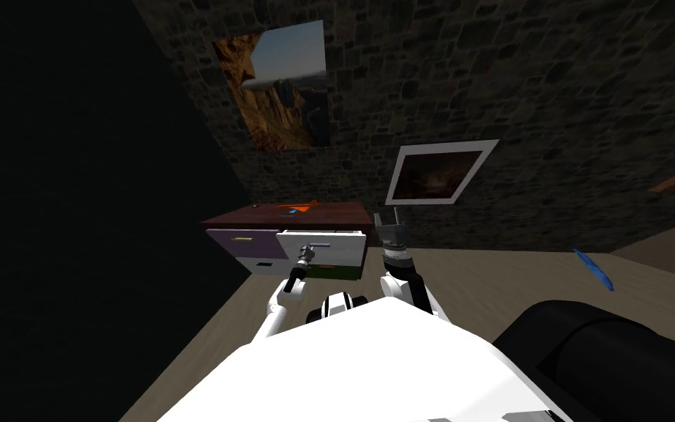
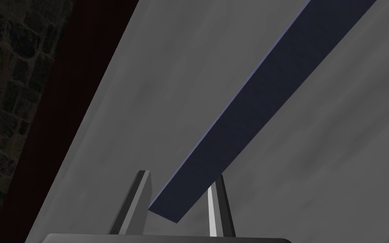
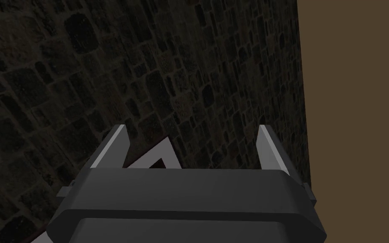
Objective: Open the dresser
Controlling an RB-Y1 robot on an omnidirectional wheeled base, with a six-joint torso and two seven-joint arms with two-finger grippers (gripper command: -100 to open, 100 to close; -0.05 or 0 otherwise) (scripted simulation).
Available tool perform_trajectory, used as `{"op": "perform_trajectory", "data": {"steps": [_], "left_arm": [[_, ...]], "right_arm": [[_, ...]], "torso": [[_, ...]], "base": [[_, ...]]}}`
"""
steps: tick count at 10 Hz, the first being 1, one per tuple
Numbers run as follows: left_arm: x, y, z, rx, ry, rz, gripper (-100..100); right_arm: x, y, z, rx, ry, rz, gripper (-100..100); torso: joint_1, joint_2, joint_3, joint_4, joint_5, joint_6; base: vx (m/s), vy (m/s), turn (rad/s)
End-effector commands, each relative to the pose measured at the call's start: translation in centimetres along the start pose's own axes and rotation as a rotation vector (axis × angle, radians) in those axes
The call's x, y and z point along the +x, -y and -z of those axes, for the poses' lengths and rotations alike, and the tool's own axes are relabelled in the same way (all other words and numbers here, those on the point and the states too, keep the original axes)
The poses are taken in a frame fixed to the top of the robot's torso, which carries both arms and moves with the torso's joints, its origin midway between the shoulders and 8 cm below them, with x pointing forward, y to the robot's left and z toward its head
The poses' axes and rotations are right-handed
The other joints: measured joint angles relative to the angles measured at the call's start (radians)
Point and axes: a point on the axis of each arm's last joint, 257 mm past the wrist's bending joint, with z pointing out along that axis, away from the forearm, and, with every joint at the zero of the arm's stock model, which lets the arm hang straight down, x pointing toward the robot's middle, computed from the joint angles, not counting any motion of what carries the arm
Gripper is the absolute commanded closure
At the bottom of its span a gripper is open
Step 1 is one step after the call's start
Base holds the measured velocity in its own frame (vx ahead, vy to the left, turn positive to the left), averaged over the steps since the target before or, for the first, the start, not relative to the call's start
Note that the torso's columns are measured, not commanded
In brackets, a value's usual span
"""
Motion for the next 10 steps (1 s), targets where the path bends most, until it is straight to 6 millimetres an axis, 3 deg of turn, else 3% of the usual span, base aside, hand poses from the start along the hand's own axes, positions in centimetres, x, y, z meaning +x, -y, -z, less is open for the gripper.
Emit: {"op": "perform_trajectory", "data": {"steps": [1, 3, 5, 7, 8, 10], "left_arm": [[4.6, -0.5, -1.9, -0.022, -0.110, 0.006, 100], [4.8, -2.2, -2.0, -0.072, -0.144, -0.028, 100], [7.8, -2.7, -3.1, -0.095, -0.206, -0.023, 100], [7.9, -2.6, -3.2, -0.093, -0.208, -0.024, 100], [7.7, -4.3, -2.9, -0.148, -0.238, -0.069, 100], [9.8, -4.7, -3.8, -0.171, -0.283, -0.060, 100]], "right_arm": [[0.0, 0.0, 0.0, 0.000, 0.000, 0.000, 0], [0.0, 0.0, 0.0, 0.000, 0.000, 0.000, 0], [0.0, 0.0, 0.0, 0.000, 0.000, 0.000, 0], [0.0, 0.0, 0.0, 0.000, 0.000, 0.000, 0], [0.0, 0.0, 0.0, 0.000, 0.000, 0.000, 0], [0.0, 0.0, 0.0, 0.000, 0.000, 0.000, 0]], "torso": [[0.003, -0.001, 0.000, 0.001, 0.000, -0.003], [0.006, 0.004, 0.002, 0.004, 0.002, 0.003], [0.008, -0.001, 0.000, -0.001, 0.001, -0.006], [0.008, 0.000, 0.000, 0.004, 0.003, 0.002], [0.006, 0.002, 0.001, 0.003, 0.002, 0.002], [0.010, 0.001, 0.000, 0.001, 0.001, -0.008]], "base": [[-0.013, -0.045, 0.254], [-0.011, -0.019, 0.214], [-0.023, -0.053, 0.381], [0.004, 0.009, -0.016], [0.014, -0.043, 0.284], [-0.020, -0.069, 0.392]]}}
